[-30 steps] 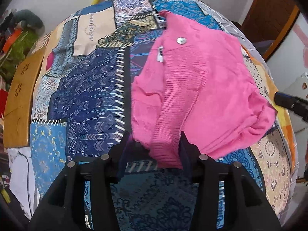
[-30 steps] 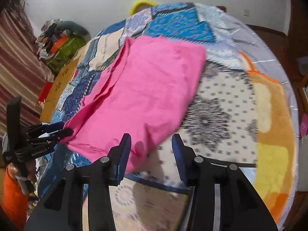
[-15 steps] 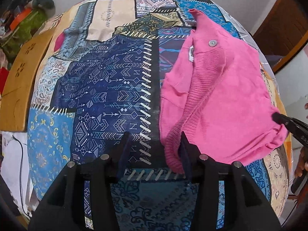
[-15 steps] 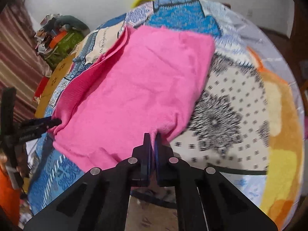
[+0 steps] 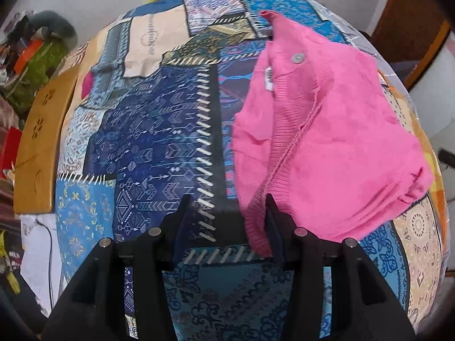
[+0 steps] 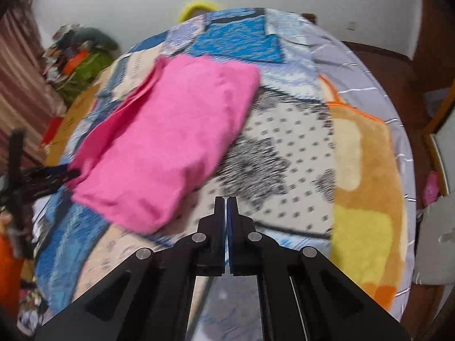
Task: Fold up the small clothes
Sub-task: 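Smooth the folded cardigan with both tools, then open them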
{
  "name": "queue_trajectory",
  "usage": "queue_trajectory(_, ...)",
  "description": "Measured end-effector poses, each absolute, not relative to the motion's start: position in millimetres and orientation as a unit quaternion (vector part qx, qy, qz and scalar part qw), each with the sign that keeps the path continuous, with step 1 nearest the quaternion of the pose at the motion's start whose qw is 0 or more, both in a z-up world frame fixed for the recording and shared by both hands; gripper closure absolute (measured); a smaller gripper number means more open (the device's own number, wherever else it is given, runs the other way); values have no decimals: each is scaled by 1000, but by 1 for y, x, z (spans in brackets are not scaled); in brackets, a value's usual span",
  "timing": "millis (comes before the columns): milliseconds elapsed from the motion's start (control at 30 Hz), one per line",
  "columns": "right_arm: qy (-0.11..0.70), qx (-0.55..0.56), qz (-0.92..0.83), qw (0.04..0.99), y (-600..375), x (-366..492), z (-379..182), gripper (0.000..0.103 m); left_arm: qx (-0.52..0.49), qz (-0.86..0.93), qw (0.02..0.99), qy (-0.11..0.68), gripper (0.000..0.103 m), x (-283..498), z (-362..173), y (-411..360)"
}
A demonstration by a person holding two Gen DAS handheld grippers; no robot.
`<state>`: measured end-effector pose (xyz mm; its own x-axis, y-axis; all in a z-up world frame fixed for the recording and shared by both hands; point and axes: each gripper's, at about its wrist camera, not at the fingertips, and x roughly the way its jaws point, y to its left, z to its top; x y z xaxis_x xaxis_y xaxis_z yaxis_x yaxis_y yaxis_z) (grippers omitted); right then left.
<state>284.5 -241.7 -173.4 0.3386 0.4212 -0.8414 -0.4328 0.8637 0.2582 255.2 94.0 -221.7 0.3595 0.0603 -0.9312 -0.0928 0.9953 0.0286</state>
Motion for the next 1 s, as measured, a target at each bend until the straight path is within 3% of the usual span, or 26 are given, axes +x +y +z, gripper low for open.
queue_trajectory(33,509,-13,272,817,-234,280,-171,94,-21,51,822,567,55,256,-224,98)
queue_trajectory(67,507,-19,281,815,-227,276,-169,81,-25,53,820,569,55,256,-225,103)
queue_trajectory(100,505,-26,290,813,-218,272,-169,61,-29,54,818,572,55,256,-227,106)
queue_trajectory(167,500,-32,299,812,-203,266,-170,43,-33,53,817,574,55,253,-229,109)
queue_trajectory(200,497,-41,305,811,-193,262,-172,38,-32,53,816,574,55,251,-230,110)
queue_trajectory(300,515,-69,304,799,-167,264,-187,35,-23,56,815,577,48,247,-234,112)
queue_trajectory(533,542,-81,263,794,-143,282,-217,35,-45,38,822,567,47,245,-221,117)
queue_trajectory(667,530,-68,248,808,-144,287,-215,35,-34,27,828,559,38,252,-217,106)
queue_trajectory(1000,488,-83,185,849,-181,287,-204,37,-7,23,813,582,37,269,-242,91)
